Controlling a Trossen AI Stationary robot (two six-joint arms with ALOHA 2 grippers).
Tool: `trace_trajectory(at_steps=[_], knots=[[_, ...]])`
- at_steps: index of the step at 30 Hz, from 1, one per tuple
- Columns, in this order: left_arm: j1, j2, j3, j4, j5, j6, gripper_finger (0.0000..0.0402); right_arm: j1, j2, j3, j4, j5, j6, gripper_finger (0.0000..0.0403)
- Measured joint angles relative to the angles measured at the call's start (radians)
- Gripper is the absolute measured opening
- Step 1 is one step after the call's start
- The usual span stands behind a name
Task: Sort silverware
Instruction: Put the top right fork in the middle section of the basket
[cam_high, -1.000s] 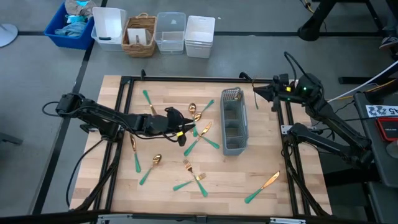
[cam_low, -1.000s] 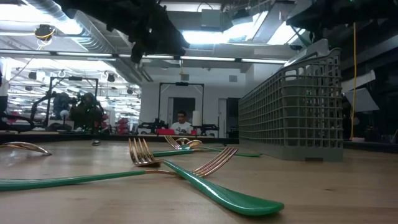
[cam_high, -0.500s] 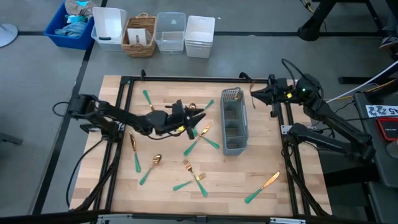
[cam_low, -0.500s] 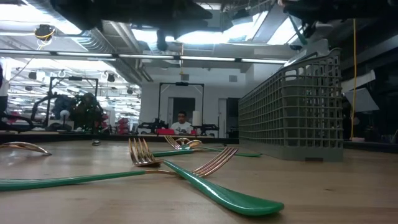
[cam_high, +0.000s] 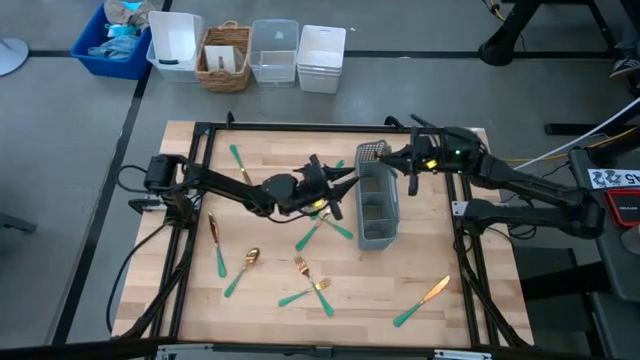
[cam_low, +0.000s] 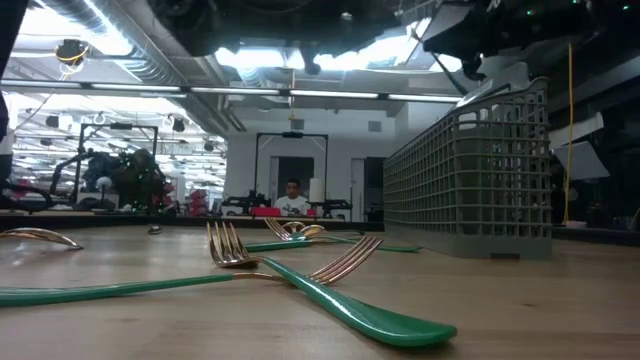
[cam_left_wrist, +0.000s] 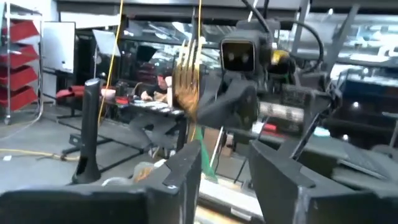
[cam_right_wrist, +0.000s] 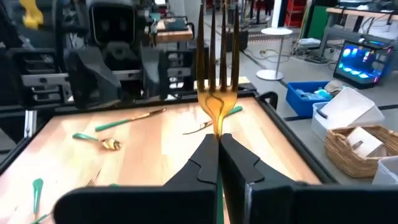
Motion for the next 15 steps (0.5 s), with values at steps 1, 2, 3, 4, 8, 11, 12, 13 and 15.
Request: trace_trajectory(at_steps=[1, 2, 3, 4, 8, 11, 12, 13, 15], knots=[[0.000, 0.001, 0.013, -0.015, 0.000, 0.011, 0.0140, 0.012, 0.008, 0.000, 0.002, 0.011, -0.001, 0.0007], [0.001, 0.001, 0.027, -0.033, -0.001, 0.014, 0.0147, 0.024, 0.016, 0.000, 0.003, 0.020, -0.002, 0.0007], [0.003, -0.001, 0.041, -0.054, -0.001, 0.017, 0.0154, 0.037, 0.020, 0.000, 0.007, 0.035, -0.008, 0.0007], [0.005, -0.001, 0.050, -0.067, -0.001, 0.017, 0.0160, 0.047, 0.023, 0.000, 0.008, 0.048, -0.020, 0.0007], [0.018, -0.001, 0.080, -0.092, -0.003, -0.043, 0.0173, 0.091, 0.032, 0.000, 0.033, 0.103, -0.028, 0.0007], [0.033, -0.001, 0.085, -0.114, -0.004, -0.099, 0.0174, 0.113, 0.032, 0.000, 0.044, 0.136, -0.029, 0.0007], [0.037, -0.001, 0.085, -0.117, -0.003, -0.120, 0.0174, 0.117, 0.032, 0.000, 0.046, 0.145, -0.029, 0.0007], [0.042, -0.001, 0.085, -0.122, -0.003, -0.141, 0.0173, 0.120, 0.032, 0.000, 0.046, 0.153, -0.029, 0.0007], [0.049, -0.001, 0.085, -0.134, -0.003, -0.175, 0.0173, 0.123, 0.032, 0.000, 0.044, 0.169, -0.027, 0.0007]])
